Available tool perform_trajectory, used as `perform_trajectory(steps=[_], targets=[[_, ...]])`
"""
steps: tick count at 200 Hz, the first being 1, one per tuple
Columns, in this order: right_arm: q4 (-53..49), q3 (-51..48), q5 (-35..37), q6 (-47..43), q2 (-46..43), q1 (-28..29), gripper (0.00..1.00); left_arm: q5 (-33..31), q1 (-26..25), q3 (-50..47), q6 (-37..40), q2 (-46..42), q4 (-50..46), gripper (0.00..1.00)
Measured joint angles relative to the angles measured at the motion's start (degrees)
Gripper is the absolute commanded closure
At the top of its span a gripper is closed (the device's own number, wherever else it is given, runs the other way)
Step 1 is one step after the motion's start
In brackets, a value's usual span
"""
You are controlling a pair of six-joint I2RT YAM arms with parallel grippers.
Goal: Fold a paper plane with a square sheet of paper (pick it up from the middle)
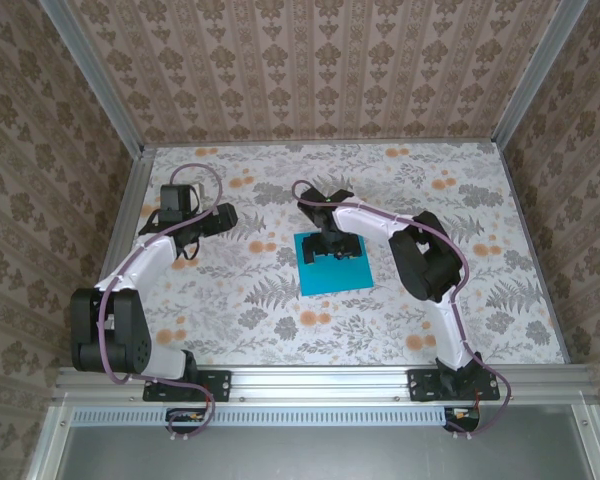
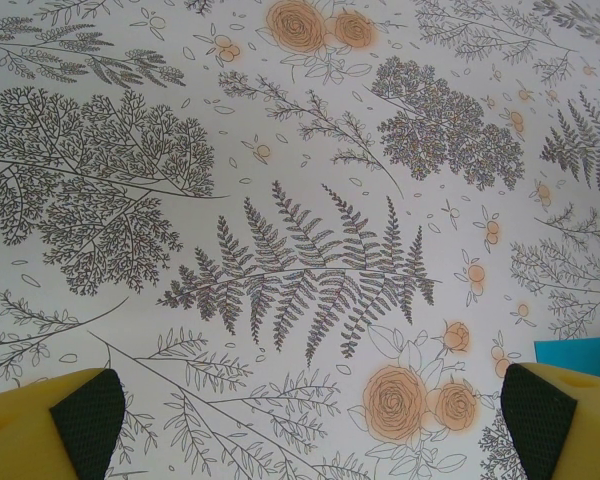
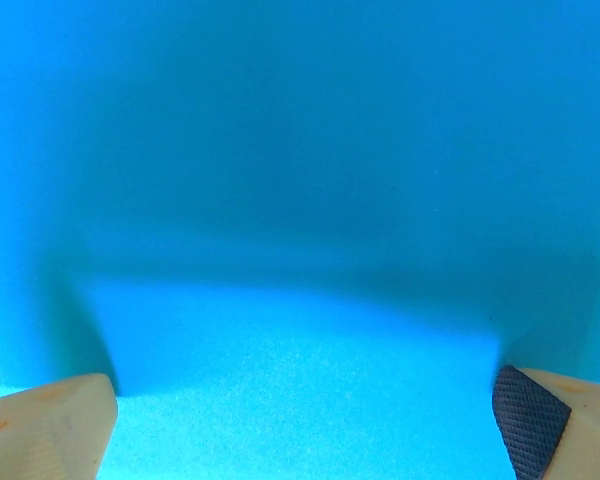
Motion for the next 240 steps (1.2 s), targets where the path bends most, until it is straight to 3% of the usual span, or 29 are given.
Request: perform_trajectory(steps=[80, 199, 240], targets=[[0.26, -0.24, 0.04, 1.51, 0.59, -0.37, 0.01, -0.02, 0.00, 0.00, -0.17, 0.00, 0.00, 0.00], [0.28, -0.13, 0.09, 1.49, 0.74, -0.37, 0.14, -0.04, 0.00, 0.00, -0.20, 0.00, -0.02, 0.00], [0.92, -0.33, -0.28, 1.53, 0.44, -0.37, 0.30, -0.02, -0.02, 0.00, -0.61, 0.00, -0.02, 0.01]])
